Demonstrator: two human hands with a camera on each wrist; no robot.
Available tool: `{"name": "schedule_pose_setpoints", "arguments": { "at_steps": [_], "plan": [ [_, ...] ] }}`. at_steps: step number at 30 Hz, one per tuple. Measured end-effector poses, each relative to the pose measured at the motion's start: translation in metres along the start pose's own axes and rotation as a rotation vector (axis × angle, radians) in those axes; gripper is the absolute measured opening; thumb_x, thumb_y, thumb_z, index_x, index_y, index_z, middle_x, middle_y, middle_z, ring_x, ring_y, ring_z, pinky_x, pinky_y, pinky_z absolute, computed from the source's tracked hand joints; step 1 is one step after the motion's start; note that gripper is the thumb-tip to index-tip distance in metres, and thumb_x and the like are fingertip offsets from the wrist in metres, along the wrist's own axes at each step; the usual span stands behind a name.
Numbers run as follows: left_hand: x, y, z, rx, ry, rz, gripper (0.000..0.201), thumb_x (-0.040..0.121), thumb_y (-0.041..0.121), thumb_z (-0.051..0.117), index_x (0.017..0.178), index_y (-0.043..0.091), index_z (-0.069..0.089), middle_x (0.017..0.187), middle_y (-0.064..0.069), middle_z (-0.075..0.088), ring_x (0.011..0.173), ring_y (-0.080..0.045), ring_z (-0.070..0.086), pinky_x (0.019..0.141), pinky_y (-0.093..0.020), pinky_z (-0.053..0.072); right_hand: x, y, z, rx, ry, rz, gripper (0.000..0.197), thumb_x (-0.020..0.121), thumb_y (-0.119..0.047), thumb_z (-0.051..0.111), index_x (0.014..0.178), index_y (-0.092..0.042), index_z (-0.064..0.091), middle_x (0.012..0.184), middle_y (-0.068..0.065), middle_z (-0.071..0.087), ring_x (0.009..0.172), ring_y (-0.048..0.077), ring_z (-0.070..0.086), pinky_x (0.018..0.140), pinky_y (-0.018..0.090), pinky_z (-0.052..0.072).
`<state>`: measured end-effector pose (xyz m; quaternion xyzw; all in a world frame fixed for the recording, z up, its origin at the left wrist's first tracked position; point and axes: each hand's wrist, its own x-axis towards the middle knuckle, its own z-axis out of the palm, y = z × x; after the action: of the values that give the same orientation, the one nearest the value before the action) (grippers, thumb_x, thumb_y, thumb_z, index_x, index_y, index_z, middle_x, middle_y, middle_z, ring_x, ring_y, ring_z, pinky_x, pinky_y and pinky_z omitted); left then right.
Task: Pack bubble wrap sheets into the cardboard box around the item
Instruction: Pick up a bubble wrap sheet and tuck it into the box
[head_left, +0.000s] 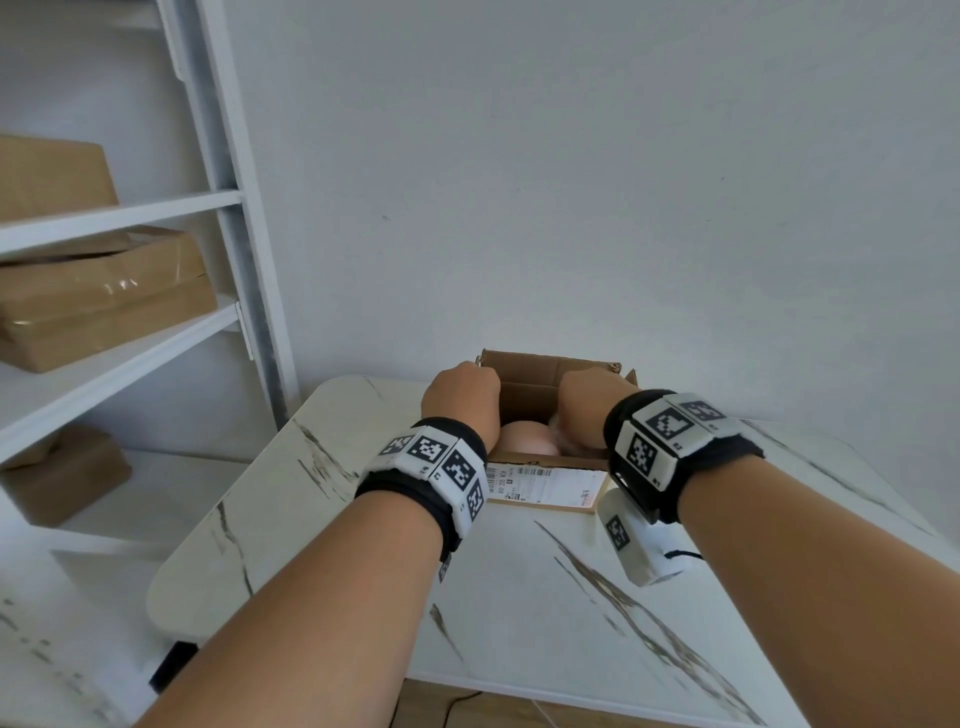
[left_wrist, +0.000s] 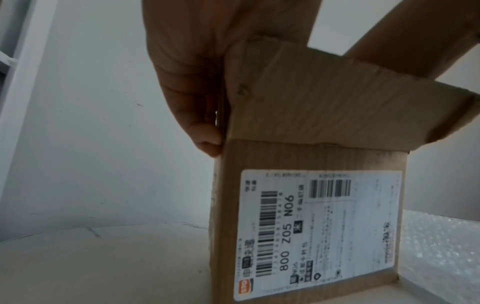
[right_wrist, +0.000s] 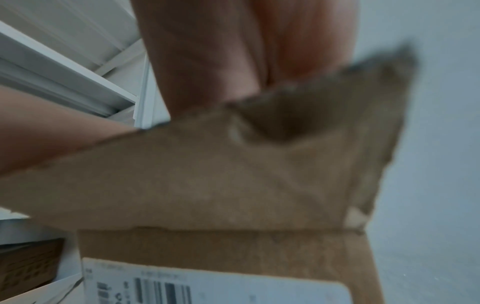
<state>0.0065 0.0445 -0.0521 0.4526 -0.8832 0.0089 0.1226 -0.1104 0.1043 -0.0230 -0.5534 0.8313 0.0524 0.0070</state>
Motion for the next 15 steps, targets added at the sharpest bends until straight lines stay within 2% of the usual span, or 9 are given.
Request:
{"name": "schedule_pose_setpoints", "arguments": {
  "at_steps": [2, 4, 6, 8, 9, 12, 15],
  "plan": [
    [0.0016, -0.0006, 0.0003, -0.008, -0.004, 0.000, 0.018, 0.090, 0.004, 0.055, 0.103, 0.005, 0.067, 0.113, -0.013, 0.061, 0.104, -0.028, 0.061, 0.084, -0.030, 0.049, 0.0037, -0.0019, 0.0008, -0.034, -0.095, 0.000, 0.017, 0.092, -0.017, 0.053, 0.087, -0.004, 0.064, 0.077, 0.006, 0.057, 0.079, 0.022, 0.056, 0.071, 0.027, 0.048],
    [0.0032, -0.0011, 0.0013, -0.015, -0.003, -0.002, 0.018, 0.090, 0.004, 0.055, 0.103, 0.005, 0.067, 0.112, -0.012, 0.062, 0.103, -0.028, 0.062, 0.084, -0.030, 0.049, 0.0034, -0.0013, 0.0000, -0.064, -0.162, -0.007, 0.025, 0.093, -0.018, 0.053, 0.111, -0.003, 0.064, 0.088, 0.009, 0.060, 0.086, 0.022, 0.058, 0.074, 0.027, 0.046],
    [0.0035, -0.0010, 0.0020, -0.020, 0.006, 0.001, 0.019, 0.090, 0.004, 0.054, 0.103, 0.006, 0.068, 0.112, -0.012, 0.062, 0.103, -0.027, 0.062, 0.084, -0.030, 0.049, 0.0020, 0.0013, 0.0006, -0.038, -0.151, -0.018, 0.031, 0.092, -0.021, 0.054, 0.118, -0.006, 0.062, 0.108, 0.012, 0.065, 0.102, 0.027, 0.062, 0.083, 0.034, 0.047],
    [0.0031, -0.0010, 0.0021, -0.025, 0.012, 0.000, 0.019, 0.091, 0.003, 0.052, 0.102, 0.006, 0.068, 0.112, -0.012, 0.062, 0.103, -0.028, 0.062, 0.083, -0.029, 0.049, 0.0004, 0.0017, 0.0032, -0.026, -0.162, -0.035, 0.033, 0.092, -0.022, 0.052, 0.119, -0.007, 0.062, 0.120, 0.013, 0.064, 0.112, 0.030, 0.060, 0.091, 0.038, 0.046],
    [0.0030, -0.0011, 0.0019, -0.026, 0.013, -0.002, 0.020, 0.091, 0.002, 0.051, 0.101, 0.005, 0.067, 0.111, -0.013, 0.062, 0.103, -0.028, 0.062, 0.083, -0.029, 0.048, 0.0010, 0.0012, 0.0047, -0.050, -0.194, -0.028, 0.031, 0.095, -0.022, 0.048, 0.117, -0.006, 0.063, 0.120, 0.012, 0.064, 0.109, 0.029, 0.060, 0.090, 0.037, 0.046],
    [0.0021, -0.0007, 0.0015, -0.029, 0.013, -0.010, 0.020, 0.091, 0.001, 0.050, 0.100, 0.003, 0.067, 0.111, -0.013, 0.063, 0.102, -0.028, 0.062, 0.082, -0.029, 0.048, 0.0045, -0.0023, 0.0081, -0.115, -0.249, -0.003, 0.029, 0.098, -0.022, 0.039, 0.097, -0.008, 0.065, 0.100, 0.011, 0.062, 0.086, 0.020, 0.053, 0.076, 0.030, 0.040],
    [-0.0012, 0.0002, -0.0002, -0.024, 0.018, -0.014, 0.020, 0.092, 0.002, 0.049, 0.101, 0.002, 0.066, 0.111, -0.014, 0.063, 0.102, -0.028, 0.062, 0.081, -0.028, 0.047, 0.0059, -0.0006, 0.0063, -0.070, -0.311, 0.021, 0.026, 0.096, -0.019, 0.043, 0.090, -0.005, 0.064, 0.086, 0.007, 0.059, 0.081, 0.020, 0.051, 0.075, 0.029, 0.040]
  ]
}}
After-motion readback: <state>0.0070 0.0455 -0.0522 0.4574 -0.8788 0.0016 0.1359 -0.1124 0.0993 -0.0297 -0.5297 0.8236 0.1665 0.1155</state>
